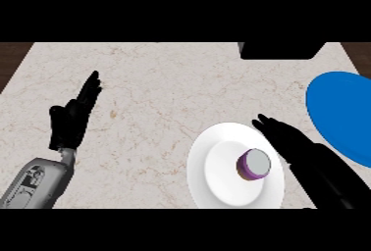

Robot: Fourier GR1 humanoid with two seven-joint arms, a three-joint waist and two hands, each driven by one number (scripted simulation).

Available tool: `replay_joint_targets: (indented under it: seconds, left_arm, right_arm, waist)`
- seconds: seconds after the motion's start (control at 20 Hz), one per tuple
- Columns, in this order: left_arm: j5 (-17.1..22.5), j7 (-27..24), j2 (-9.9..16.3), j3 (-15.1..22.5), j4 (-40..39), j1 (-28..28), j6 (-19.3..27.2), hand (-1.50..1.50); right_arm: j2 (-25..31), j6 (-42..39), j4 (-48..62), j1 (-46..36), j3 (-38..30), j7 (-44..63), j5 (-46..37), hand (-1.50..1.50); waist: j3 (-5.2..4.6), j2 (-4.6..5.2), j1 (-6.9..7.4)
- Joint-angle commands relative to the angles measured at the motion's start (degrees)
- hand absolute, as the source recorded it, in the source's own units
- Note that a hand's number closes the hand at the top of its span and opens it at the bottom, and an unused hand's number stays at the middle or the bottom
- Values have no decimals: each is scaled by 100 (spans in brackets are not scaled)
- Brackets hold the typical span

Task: Pick the can from the plate and place it in the plate

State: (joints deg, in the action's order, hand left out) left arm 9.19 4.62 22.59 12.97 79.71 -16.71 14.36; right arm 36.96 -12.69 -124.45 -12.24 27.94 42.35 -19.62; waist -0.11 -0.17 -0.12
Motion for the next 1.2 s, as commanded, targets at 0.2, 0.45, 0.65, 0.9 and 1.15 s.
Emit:
replay_joint_targets:
  seconds: [0.2,0.45,0.65,0.9,1.15]
  left_arm:
    - [-179,354,-48,-219,398,120,-108,0]
    - [-156,-77,-18,-644,-229,-119,-640,0]
    - [-503,-160,-477,-276,-110,152,-254,0]
    - [-530,148,-356,-614,234,247,-565,0]
    - [-532,-153,-417,-805,242,518,-789,0]
  right_arm:
    - [-639,-1055,725,-702,-245,828,397,-150]
    - [-962,-1525,627,-703,-203,1068,245,-150]
    - [-977,-1192,1858,-333,229,30,-605,-150]
    - [-1371,-1534,2041,-387,30,53,-866,-150]
    - [-1738,-1266,2491,-92,305,-273,-1517,-150]
  waist:
    - [11,14,48]
    - [9,17,7]
    - [14,28,37]
    - [12,16,32]
    - [11,16,32]
